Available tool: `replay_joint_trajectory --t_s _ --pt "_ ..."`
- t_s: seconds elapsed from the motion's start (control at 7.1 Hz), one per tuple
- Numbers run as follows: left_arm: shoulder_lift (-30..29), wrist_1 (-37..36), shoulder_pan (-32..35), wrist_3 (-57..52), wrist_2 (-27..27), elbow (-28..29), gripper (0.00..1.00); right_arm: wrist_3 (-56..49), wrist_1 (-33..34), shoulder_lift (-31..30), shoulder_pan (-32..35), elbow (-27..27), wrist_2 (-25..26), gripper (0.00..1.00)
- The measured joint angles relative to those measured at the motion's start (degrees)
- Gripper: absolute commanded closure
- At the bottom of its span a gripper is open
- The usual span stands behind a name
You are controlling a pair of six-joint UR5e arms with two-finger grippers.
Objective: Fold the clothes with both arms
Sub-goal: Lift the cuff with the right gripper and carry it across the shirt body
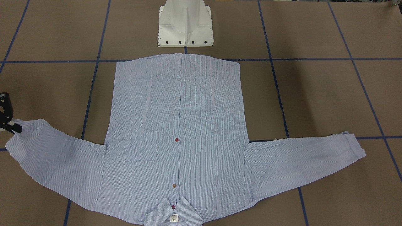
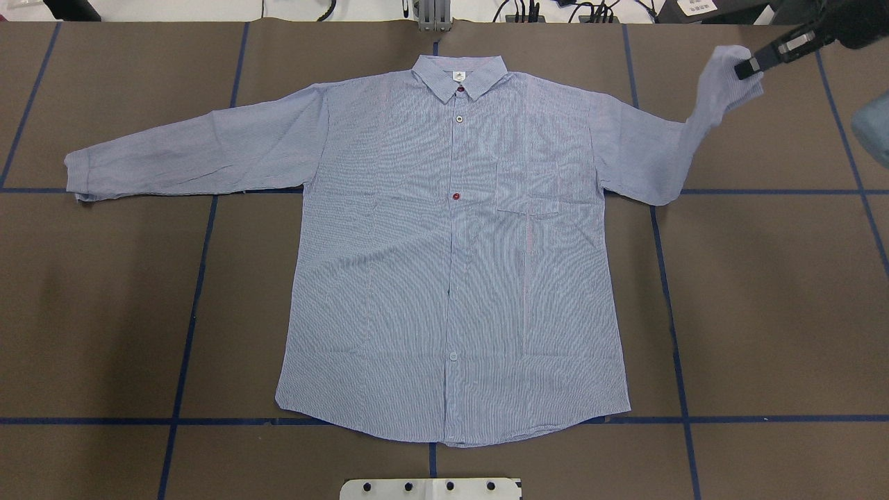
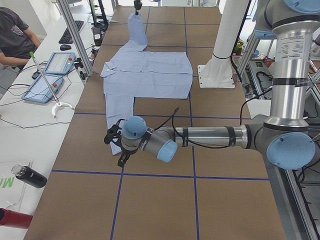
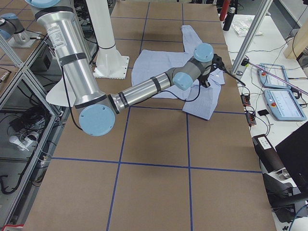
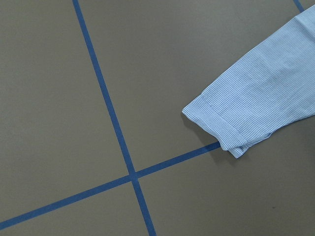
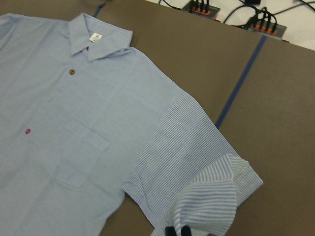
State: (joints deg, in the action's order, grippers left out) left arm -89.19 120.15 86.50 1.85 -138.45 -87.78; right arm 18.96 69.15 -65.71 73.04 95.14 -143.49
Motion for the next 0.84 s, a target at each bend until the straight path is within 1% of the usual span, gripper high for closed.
replay_joint_trajectory --t_s 0.14,0.42,0.56,0.84 --pt "0.1 0.0 0.0 0.0 0.0 0.0 0.0 0.6 3.1 5.3 -0.3 -0.7 -1.1 1.0" --pt "0.2 0.0 0.1 0.0 0.0 0.0 0.0 4.0 4.6 13.4 -2.8 -3.7 -2.2 1.0" --pt "0.2 0.0 0.1 0.0 0.0 0.1 0.0 4.7 4.7 16.8 -4.8 -6.7 -1.9 1.0" --pt "0.3 -0.1 0.2 0.0 -0.3 0.0 0.0 5.0 4.5 23.1 -9.4 -14.3 2.2 1.0"
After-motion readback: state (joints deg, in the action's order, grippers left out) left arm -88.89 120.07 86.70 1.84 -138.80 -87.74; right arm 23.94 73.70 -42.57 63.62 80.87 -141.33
